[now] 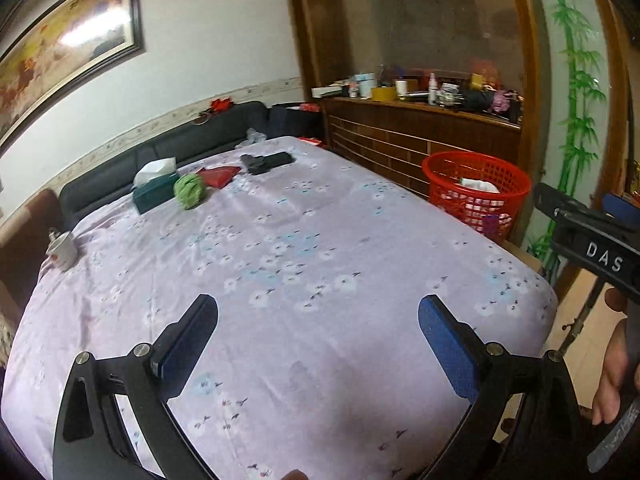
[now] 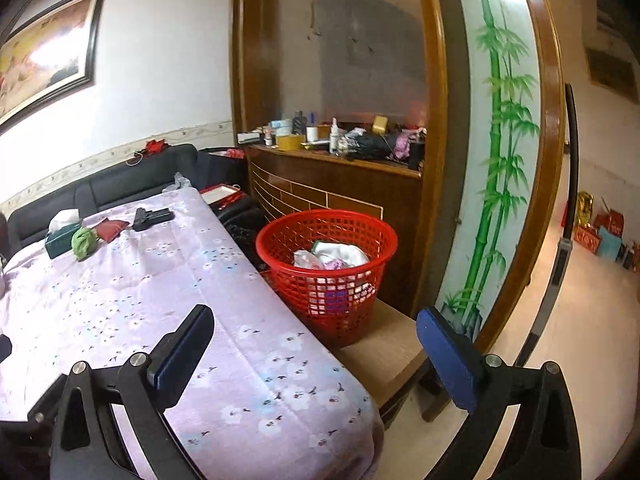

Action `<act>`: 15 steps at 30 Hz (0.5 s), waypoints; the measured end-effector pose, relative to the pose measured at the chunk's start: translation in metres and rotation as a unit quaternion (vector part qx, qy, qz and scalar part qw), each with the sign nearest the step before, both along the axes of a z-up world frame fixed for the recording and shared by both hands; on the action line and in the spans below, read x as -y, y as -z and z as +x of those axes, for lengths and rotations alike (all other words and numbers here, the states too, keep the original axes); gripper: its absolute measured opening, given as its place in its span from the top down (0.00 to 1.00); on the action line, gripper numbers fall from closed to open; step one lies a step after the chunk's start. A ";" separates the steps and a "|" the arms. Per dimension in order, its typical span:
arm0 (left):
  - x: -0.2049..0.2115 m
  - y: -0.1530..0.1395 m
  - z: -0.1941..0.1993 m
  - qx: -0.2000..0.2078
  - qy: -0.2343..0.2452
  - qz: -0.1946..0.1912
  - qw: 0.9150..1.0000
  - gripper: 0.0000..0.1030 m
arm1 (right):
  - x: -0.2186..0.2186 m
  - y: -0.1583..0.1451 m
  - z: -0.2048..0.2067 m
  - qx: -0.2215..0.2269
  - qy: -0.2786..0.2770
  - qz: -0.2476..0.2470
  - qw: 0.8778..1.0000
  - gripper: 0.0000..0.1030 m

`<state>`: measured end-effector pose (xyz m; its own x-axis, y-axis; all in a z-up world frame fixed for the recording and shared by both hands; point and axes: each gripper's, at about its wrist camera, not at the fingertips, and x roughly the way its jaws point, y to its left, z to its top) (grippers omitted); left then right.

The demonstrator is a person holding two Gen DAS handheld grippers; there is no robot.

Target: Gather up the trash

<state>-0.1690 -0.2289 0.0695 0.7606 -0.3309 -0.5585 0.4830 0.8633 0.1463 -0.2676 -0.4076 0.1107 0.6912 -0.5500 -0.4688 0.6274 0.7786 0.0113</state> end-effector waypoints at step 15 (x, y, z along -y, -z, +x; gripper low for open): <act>-0.009 0.011 0.004 -0.032 -0.003 -0.007 0.999 0.03 | -0.015 0.002 0.010 -0.004 -0.021 -0.004 1.000 0.01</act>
<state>-0.1646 -0.2199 0.0590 0.7261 -0.3338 -0.6011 0.4850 0.8683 0.1036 -0.2573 -0.3931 0.1087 0.7102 -0.5244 -0.4698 0.5939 0.8046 -0.0004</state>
